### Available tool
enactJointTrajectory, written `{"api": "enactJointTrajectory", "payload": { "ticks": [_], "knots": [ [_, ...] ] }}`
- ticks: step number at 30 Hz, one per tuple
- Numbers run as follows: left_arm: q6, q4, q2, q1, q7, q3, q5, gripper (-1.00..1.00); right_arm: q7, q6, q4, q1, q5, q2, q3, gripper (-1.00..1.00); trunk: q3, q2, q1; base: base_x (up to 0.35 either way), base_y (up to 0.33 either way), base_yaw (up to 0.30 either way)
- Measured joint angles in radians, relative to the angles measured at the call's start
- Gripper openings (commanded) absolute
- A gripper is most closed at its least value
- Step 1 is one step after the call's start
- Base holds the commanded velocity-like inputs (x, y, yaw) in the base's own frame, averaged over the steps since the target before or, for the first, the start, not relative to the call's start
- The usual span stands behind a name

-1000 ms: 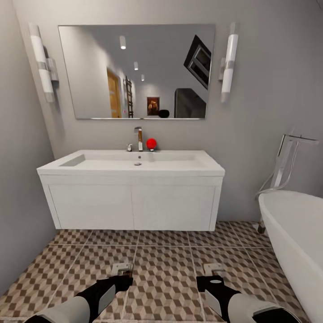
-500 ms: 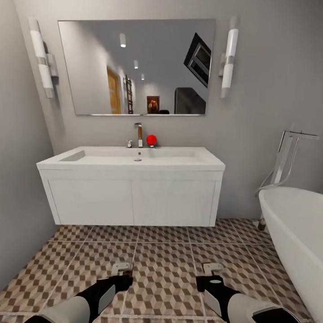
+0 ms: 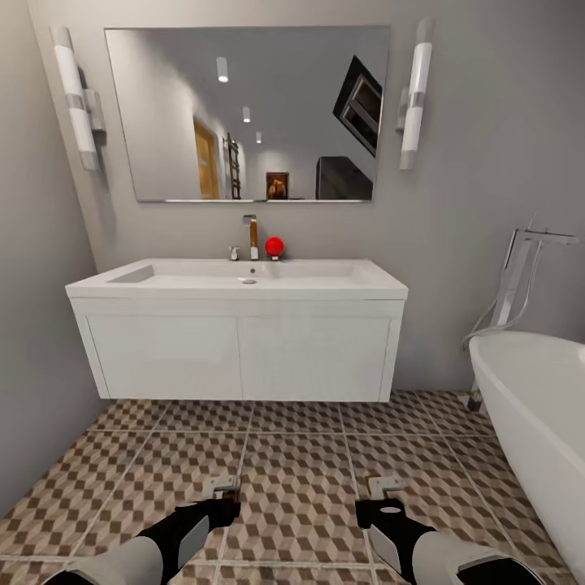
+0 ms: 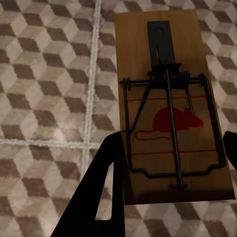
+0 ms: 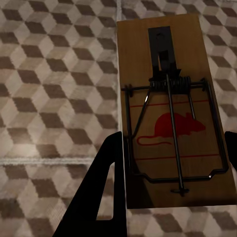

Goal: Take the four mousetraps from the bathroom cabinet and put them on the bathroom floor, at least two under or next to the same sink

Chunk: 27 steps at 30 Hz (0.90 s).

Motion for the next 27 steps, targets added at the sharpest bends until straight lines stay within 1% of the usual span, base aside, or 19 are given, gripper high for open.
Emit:
{"api": "enactJointTrajectory", "payload": {
  "ticks": [3,13,27],
  "knots": [
    [0.0,0.0,0.0,0.0,0.0,0.0,0.0,-1.0,0.0,0.0,0.0,0.0,0.0,-0.001,0.0,-1.0,-0.009,-0.021,0.012,0.0,0.0,0.0],
    [0.0,0.0,0.0,0.0,0.0,0.0,0.0,-1.0,0.0,-0.006,0.0,0.0,-0.008,-0.004,0.0,-1.0,-0.048,-0.024,0.016,0.0,0.0,0.0],
    [0.0,0.0,0.0,0.0,0.0,0.0,0.0,-1.0,0.0,-0.008,0.0,0.0,-0.008,-0.005,0.0,-1.0,-0.102,-0.027,0.022,0.0,0.0,0.0]
  ]
}}
